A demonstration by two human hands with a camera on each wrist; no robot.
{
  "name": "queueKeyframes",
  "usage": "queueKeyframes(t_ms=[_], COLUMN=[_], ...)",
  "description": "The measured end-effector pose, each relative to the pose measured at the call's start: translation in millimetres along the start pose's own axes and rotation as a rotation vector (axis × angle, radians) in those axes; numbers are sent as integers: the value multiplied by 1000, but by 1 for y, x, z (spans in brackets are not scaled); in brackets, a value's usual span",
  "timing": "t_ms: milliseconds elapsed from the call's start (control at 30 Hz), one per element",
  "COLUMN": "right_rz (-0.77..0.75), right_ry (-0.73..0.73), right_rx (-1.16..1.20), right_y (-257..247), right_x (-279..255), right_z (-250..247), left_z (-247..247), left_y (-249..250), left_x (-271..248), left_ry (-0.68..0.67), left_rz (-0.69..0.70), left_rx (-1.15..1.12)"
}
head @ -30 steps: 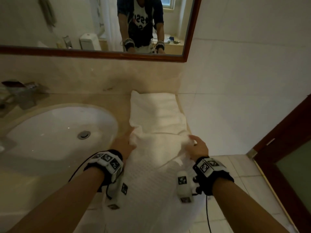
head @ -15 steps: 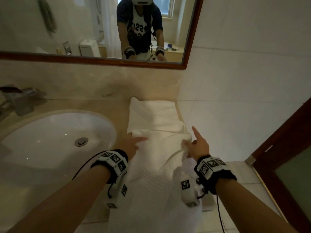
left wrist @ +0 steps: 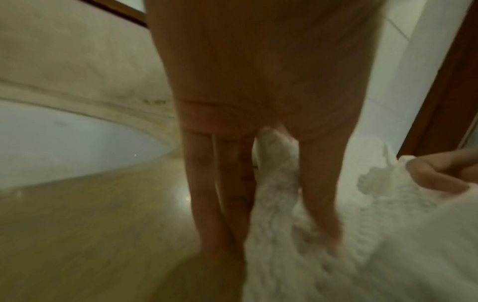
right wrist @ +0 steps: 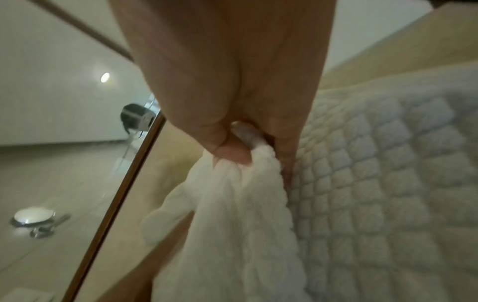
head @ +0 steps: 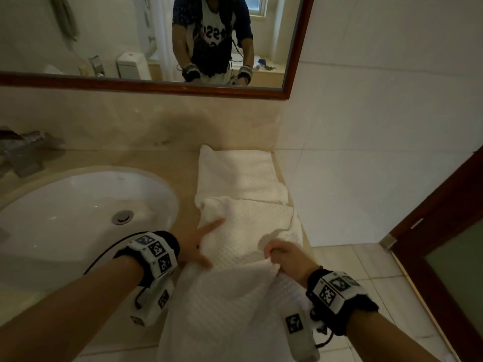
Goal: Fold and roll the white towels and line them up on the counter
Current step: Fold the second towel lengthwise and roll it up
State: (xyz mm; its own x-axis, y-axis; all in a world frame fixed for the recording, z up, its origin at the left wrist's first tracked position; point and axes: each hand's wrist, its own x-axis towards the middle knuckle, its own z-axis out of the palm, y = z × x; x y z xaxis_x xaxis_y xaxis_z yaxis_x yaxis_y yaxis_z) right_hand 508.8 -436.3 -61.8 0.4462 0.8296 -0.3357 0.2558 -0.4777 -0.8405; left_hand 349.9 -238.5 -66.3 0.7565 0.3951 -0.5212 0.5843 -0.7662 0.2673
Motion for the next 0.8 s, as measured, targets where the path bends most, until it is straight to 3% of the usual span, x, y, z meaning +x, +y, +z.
queueKeyframes(t_ms=[67,200,267,333,400,500,667,733,800], right_rz=[-2,38,-15,-67,-8,134,22,-4,24], right_ry=[37,87,17,-66,-104,-250,-461,-476,-382], right_rx=[69,224,150,-165,-352,-169,8,-72,-82], right_y=[2,0,-5,-8,-12,-16,-6,-5,-6], right_x=[1,2,-3,-4,-4,-11,-37,-46,-49], right_z=[-4,-6,-1,5,11,12,-1,-3,2], left_z=[-2,-10,-11,-10,-10,-9,-10,-9,-7], left_y=[-6,-6,-2,1,-1,-10,-19,-19,-16], left_x=[-6,4,9,7,-1,-11,-13,-12,-13], left_ry=[-87,197,272,259,205,146,175,174,171], left_rz=[66,68,40,39,45,11,-50,-60,-52], left_rx=[-122,-118,-135,-95,-67,-62,-27,10,62])
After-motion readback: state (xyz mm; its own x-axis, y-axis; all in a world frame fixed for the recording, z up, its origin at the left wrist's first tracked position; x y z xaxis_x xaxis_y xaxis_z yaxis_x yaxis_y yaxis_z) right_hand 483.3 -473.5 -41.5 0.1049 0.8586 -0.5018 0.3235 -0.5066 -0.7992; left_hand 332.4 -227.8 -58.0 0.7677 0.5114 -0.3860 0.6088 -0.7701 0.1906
